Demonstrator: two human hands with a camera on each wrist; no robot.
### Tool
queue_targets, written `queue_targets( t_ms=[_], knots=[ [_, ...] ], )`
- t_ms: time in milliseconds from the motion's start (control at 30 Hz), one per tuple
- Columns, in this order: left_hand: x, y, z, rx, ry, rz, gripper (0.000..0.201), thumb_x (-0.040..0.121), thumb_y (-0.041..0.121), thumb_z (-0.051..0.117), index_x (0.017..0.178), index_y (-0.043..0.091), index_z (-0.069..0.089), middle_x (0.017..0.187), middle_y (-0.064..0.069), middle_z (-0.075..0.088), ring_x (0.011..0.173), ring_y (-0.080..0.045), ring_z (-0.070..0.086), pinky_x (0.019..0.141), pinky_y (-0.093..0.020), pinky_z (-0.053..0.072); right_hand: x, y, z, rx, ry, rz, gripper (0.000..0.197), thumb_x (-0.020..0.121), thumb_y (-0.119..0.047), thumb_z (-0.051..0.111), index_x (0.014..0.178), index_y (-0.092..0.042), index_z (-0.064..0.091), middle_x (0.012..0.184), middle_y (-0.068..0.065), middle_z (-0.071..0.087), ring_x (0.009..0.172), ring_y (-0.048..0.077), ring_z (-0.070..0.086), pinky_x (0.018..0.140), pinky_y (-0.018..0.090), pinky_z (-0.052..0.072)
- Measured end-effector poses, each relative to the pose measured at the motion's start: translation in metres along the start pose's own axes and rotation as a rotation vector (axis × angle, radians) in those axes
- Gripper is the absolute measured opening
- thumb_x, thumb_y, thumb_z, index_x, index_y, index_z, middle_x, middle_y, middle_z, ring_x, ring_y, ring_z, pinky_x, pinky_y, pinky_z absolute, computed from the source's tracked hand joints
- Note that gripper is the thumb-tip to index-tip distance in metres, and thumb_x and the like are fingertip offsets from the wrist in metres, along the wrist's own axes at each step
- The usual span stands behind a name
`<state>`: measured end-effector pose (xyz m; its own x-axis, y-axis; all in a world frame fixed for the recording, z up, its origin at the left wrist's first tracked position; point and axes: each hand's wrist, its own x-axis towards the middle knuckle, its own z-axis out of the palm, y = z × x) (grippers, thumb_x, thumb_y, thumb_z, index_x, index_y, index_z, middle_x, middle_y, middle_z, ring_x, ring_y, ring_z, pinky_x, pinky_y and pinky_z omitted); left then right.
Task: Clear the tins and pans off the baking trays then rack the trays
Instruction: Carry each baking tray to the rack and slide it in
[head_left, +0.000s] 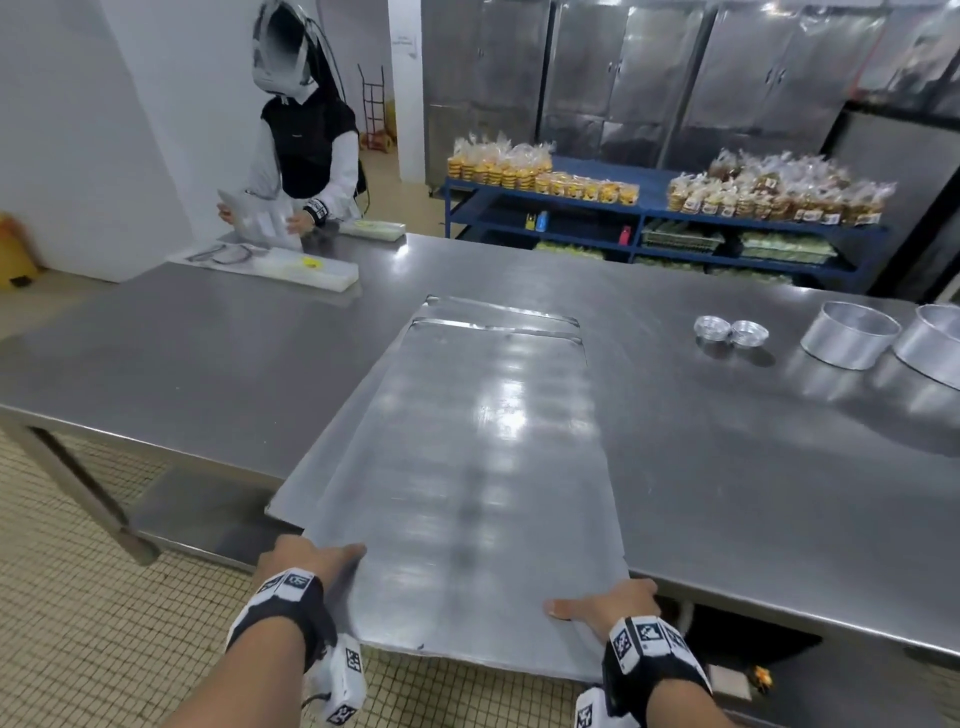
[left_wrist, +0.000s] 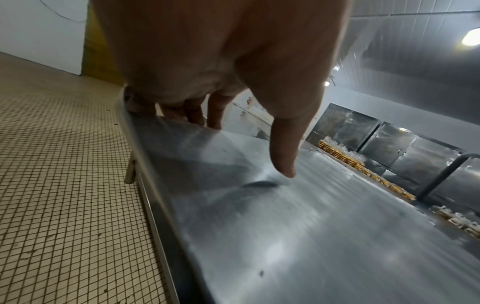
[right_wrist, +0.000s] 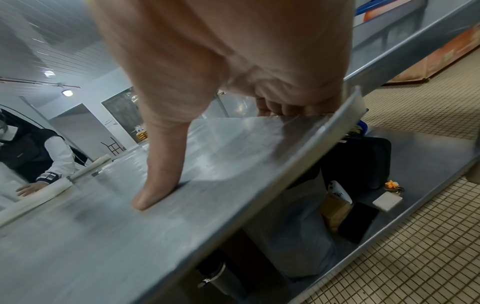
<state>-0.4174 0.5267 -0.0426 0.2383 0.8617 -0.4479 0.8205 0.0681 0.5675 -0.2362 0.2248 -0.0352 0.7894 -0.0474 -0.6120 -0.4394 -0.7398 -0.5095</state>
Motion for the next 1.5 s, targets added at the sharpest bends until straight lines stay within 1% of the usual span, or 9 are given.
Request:
queue_targets(
  t_ms=[200,300,433,633,800,1033,1333,1433,1500],
  knots=[
    [0.077,0.018,-0.02,0.173,0.017,-0.043,0.109,0.039,0.064,0.081,0.128,0.007,0.054,0.123,-0.02,0.061,0.108,-0.042,0.061,0.093,-0.051,0.054,-0.015,-0.036,0.039,0.069,0.02,0.061,0.135,0.04,-0.034,0.101,0.142,0.008,0.022,0.127,0.018,0.058,0.117,0.034,0.059,0.091,0.035,0.05],
    [0.104,0.029,-0.027,0.255,0.013,-0.016,0.109,0.039,0.068,0.078,0.127,0.007,0.056,0.124,-0.02,0.06,0.111,-0.041,0.06,0.097,-0.05,0.051,-0.02,-0.055,0.054,0.06,0.041,0.05,0.13,0.035,-0.045,0.1,0.134,0.007,0.033,0.116,0.014,0.06,0.11,0.032,0.063,0.076,0.028,0.051],
    [0.132,0.038,-0.027,0.346,-0.018,0.026,0.11,0.042,0.072,0.076,0.131,0.009,0.058,0.131,-0.02,0.052,0.117,-0.039,0.052,0.101,-0.049,0.047,-0.021,-0.077,0.071,0.039,0.092,0.066,0.126,0.04,-0.043,0.099,0.133,0.008,0.03,0.124,0.02,0.058,0.112,0.034,0.062,0.082,0.031,0.053],
    [0.164,0.048,-0.025,0.399,-0.06,0.104,0.102,0.045,0.074,0.075,0.124,0.01,0.062,0.129,-0.019,0.056,0.121,-0.038,0.047,0.098,-0.045,0.044,-0.011,-0.099,0.087,-0.023,0.127,0.1,0.114,0.041,-0.045,0.098,0.123,0.003,0.034,0.11,0.016,0.059,0.104,0.035,0.064,0.076,0.034,0.053],
    [0.177,0.057,-0.018,0.352,-0.077,0.096,0.099,0.054,0.069,0.081,0.128,0.007,0.058,0.134,-0.02,0.05,0.125,-0.039,0.043,0.103,-0.048,0.042,0.002,-0.111,0.091,-0.023,0.142,0.138,0.106,0.039,-0.043,0.099,0.115,0.002,0.039,0.108,0.017,0.062,0.092,0.032,0.062,0.074,0.034,0.054],
    [0.167,0.057,-0.011,0.338,-0.051,0.037,0.102,0.06,0.061,0.087,0.131,0.003,0.043,0.14,-0.025,0.037,0.131,-0.04,0.034,0.108,-0.045,0.037,0.003,-0.106,0.098,-0.229,0.224,0.181,0.117,0.041,-0.07,0.087,0.128,-0.008,0.038,0.128,0.018,0.052,0.121,0.036,0.049,0.093,0.039,0.045],
    [0.162,0.056,-0.016,0.27,-0.076,0.034,0.092,0.067,0.051,0.089,0.13,0.001,0.044,0.136,-0.025,0.04,0.125,-0.043,0.041,0.104,-0.05,0.041,0.0,-0.098,0.111,-0.165,0.255,0.141,0.119,0.044,-0.07,0.085,0.128,-0.001,0.038,0.127,0.021,0.049,0.121,0.038,0.048,0.086,0.039,0.051],
    [0.156,0.048,-0.02,0.246,-0.096,0.003,0.095,0.066,0.047,0.091,0.133,0.001,0.041,0.137,-0.024,0.036,0.125,-0.044,0.04,0.101,-0.051,0.042,-0.007,-0.091,0.111,-0.191,0.234,0.158,0.124,0.041,-0.076,0.08,0.129,0.002,0.041,0.123,0.019,0.052,0.113,0.033,0.055,0.068,0.033,0.048],
    [0.148,0.038,-0.022,0.245,-0.09,-0.006,0.099,0.065,0.046,0.092,0.135,-0.001,0.039,0.136,-0.024,0.036,0.124,-0.044,0.042,0.1,-0.052,0.042,-0.015,-0.084,0.109,-0.192,0.236,0.169,0.125,0.046,-0.071,0.083,0.134,0.005,0.036,0.127,0.021,0.049,0.113,0.032,0.056,0.076,0.034,0.05]
  ],
)
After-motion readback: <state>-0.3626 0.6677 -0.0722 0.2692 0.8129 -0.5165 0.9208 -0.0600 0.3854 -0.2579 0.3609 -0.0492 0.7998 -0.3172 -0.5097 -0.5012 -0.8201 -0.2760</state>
